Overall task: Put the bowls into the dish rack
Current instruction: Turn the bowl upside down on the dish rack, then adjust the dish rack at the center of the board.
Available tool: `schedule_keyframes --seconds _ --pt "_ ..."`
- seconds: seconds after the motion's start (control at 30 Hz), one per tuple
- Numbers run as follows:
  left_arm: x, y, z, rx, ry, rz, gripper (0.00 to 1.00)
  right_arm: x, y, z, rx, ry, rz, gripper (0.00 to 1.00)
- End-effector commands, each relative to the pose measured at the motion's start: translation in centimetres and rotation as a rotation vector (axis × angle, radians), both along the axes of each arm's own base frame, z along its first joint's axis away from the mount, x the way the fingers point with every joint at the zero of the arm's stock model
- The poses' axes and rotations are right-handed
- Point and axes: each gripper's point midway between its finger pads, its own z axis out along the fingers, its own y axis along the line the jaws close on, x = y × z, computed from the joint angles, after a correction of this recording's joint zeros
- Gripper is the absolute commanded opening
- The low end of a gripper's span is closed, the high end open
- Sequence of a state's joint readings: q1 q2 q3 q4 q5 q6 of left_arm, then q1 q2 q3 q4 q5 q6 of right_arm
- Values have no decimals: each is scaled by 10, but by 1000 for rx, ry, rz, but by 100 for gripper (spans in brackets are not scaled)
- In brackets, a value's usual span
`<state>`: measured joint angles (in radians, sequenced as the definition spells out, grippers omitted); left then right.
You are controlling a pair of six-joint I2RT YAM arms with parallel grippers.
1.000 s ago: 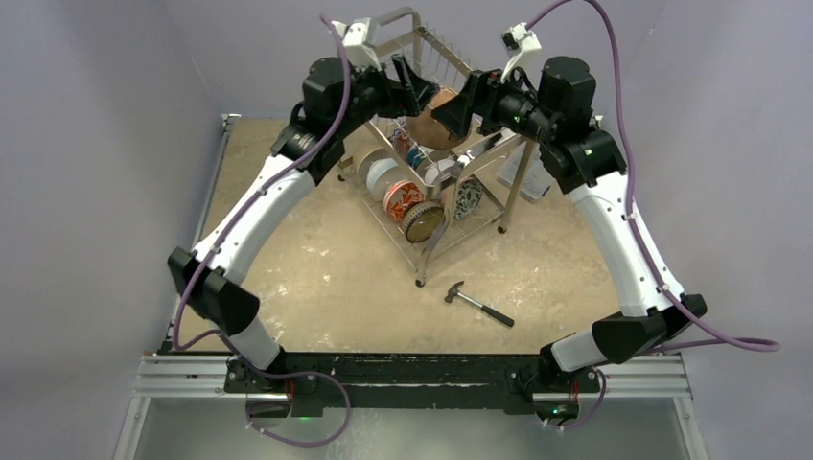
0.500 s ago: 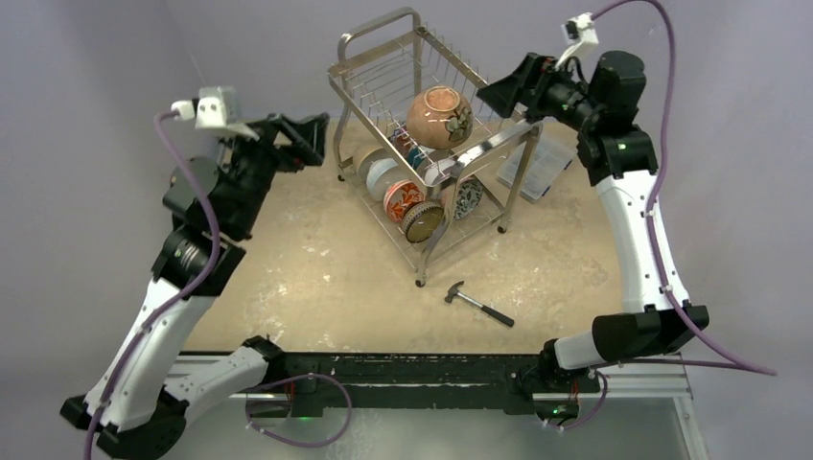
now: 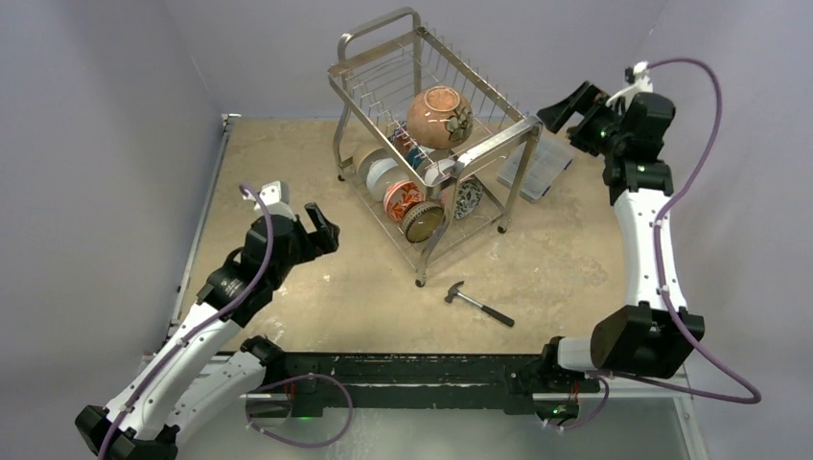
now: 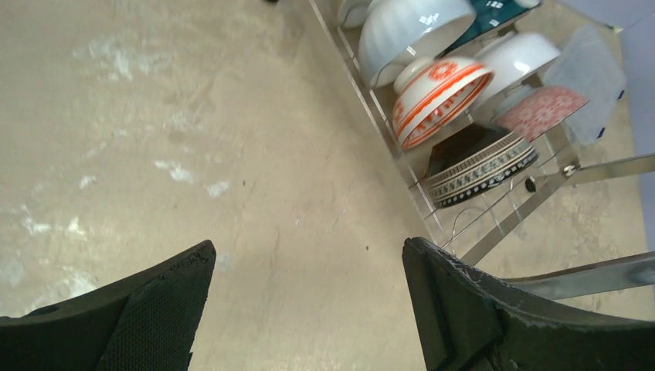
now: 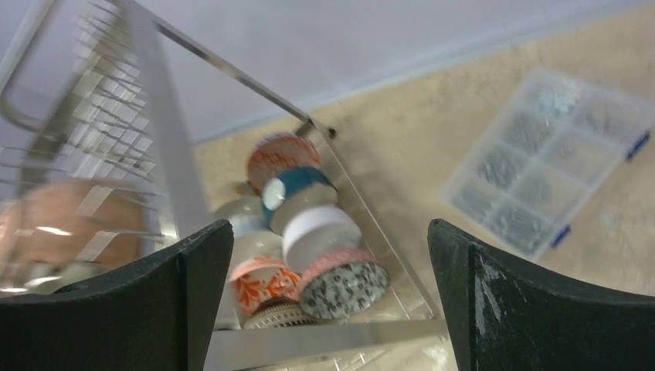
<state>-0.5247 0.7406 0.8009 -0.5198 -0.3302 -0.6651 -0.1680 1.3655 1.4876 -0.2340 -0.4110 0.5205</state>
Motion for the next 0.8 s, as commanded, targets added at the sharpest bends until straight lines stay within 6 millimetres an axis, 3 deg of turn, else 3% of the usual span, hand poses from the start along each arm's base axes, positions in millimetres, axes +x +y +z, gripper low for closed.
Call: schedule_keyframes --seconds 0.0,0.1,0.27,0.6,0.67,0.77 --pt "-10 -10 -21 -156 71 37 89 2 -12 -55 3 87 -83 97" --pt "-10 -14 -37 -177 96 36 89 -3 -8 -93 -26 161 -45 96" --pt "-3 -17 -41 -178 80 32 91 -22 29 -119 -31 208 104 99" --pt "18 -18 -40 -119 -8 26 96 -64 119 -134 -14 204 398 99" --pt "22 -17 -38 -105 -30 27 96 -69 127 -132 -15 191 422 99" --pt "28 -14 -36 -77 -59 39 97 -67 122 -130 -41 169 389 99"
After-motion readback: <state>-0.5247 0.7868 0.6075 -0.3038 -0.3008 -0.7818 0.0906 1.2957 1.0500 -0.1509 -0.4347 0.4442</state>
